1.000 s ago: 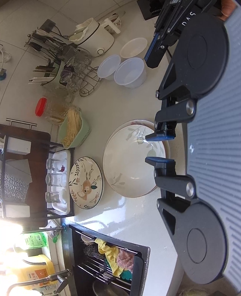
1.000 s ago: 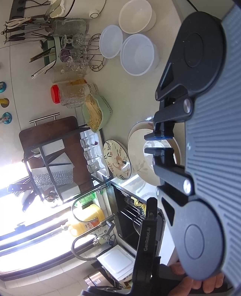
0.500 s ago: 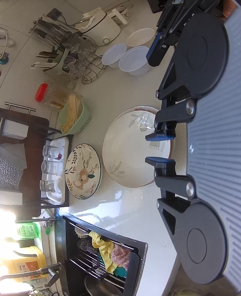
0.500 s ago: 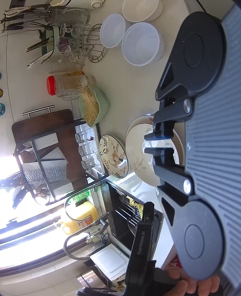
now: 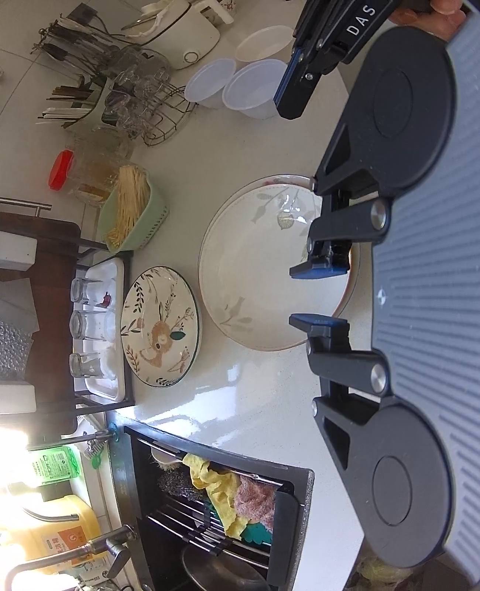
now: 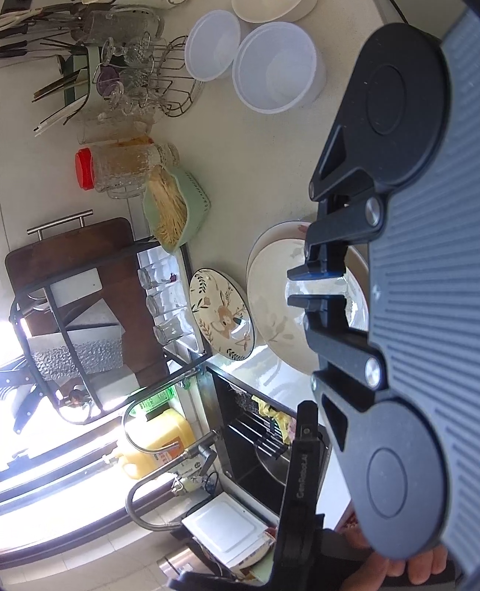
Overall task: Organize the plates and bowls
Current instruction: 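Open both grippers and release the leaf-pattern plate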
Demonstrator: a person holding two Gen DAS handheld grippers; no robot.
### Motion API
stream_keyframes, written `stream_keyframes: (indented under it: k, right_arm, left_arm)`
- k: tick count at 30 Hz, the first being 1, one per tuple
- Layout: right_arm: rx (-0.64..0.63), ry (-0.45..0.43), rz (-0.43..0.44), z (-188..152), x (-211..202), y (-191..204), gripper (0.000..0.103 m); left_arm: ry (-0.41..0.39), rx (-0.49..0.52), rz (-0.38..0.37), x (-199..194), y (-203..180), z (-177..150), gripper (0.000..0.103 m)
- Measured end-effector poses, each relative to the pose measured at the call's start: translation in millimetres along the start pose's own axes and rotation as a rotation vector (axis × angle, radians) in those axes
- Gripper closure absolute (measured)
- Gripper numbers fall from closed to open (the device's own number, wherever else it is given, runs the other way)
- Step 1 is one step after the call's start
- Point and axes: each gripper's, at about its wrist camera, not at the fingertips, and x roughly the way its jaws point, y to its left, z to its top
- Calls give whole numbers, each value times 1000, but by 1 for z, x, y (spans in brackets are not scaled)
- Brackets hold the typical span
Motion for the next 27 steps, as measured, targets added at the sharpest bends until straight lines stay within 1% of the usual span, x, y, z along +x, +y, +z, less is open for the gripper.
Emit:
stream_keyframes:
  k: [5, 7, 10, 12, 13, 14, 15, 16, 17, 18, 19, 20, 22, 27]
  right_arm:
    - [17, 25, -22, 11, 15, 3, 91]
    - [4, 33, -29, 18, 24, 5, 91]
    - [-5, 38, -42, 28, 37, 11, 91]
    - [-3, 41, -51, 36, 47, 13, 91]
    - [3, 43, -60, 40, 52, 14, 91]
    - [9, 45, -70, 43, 58, 16, 90]
    - [16, 50, -87, 46, 63, 17, 80]
    - [31, 53, -104, 50, 69, 17, 66]
    - [48, 46, -115, 53, 73, 16, 34]
    - [63, 27, -119, 56, 77, 16, 14]
    - [67, 15, -124, 58, 81, 17, 14]
    - [65, 22, -127, 61, 87, 17, 16]
    - [66, 39, -131, 65, 99, 16, 16]
    - [81, 88, -115, 72, 125, 12, 16]
  left_arm:
    - [13, -15, 1, 16, 19, 19, 70]
    - [8, -17, -4, 23, 27, 27, 67]
    - [5, -20, -14, 34, 37, 41, 58]
    - [1, -8, -34, 40, 42, 51, 47]
    - [1, 2, -35, 43, 44, 55, 44]
    - [-1, 12, -32, 46, 47, 61, 38]
    - [-3, 22, -29, 49, 50, 66, 35]
    - [-3, 30, -28, 51, 53, 72, 33]
    - [-5, 33, -31, 54, 58, 77, 26]
    - [-13, 33, -37, 56, 64, 82, 22]
    - [-20, 33, -40, 59, 69, 86, 20]
    - [-25, 32, -36, 62, 75, 92, 19]
    - [-28, 16, -23, 69, 86, 103, 19]
    - [-33, -59, -41, 92, 112, 129, 19]
